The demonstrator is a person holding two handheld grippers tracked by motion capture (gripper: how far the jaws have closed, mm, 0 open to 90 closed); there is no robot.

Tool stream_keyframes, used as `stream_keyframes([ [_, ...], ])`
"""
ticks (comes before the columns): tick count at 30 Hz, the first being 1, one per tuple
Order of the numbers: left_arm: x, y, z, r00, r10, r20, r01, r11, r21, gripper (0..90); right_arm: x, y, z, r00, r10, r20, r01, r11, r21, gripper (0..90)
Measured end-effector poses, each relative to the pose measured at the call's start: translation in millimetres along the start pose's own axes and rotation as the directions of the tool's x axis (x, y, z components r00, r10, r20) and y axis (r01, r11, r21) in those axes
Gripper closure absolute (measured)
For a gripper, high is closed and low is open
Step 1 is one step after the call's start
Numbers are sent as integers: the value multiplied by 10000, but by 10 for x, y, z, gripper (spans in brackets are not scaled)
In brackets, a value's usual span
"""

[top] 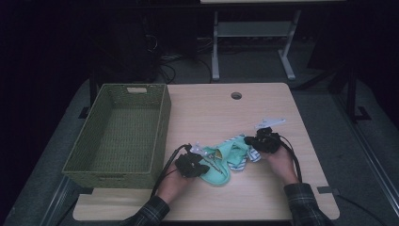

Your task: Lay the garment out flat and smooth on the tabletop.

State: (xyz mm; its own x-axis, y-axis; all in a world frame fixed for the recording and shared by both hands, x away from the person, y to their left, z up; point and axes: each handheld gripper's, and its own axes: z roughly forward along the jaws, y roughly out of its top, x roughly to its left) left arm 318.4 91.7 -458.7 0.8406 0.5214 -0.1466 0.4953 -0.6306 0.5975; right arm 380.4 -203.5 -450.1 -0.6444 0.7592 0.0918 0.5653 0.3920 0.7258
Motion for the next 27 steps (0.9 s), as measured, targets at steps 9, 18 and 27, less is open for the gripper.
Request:
stream_keyframes([
  [9,2,-1,-1,10000,22,14,-22,10000,4,896,-144,150,-40,9991,-154,384,158,9998,-88,859],
  [18,0,1,0,10000,61,-3,-61,10000,-11,896,-315,267,8,9944,-297,1012,309,9995,-100,860],
  [27,2,1,-3,10000,99,-4,-99,9999,21,896,-450,234,136,9944,38,1060,-68,9996,281,823],
])
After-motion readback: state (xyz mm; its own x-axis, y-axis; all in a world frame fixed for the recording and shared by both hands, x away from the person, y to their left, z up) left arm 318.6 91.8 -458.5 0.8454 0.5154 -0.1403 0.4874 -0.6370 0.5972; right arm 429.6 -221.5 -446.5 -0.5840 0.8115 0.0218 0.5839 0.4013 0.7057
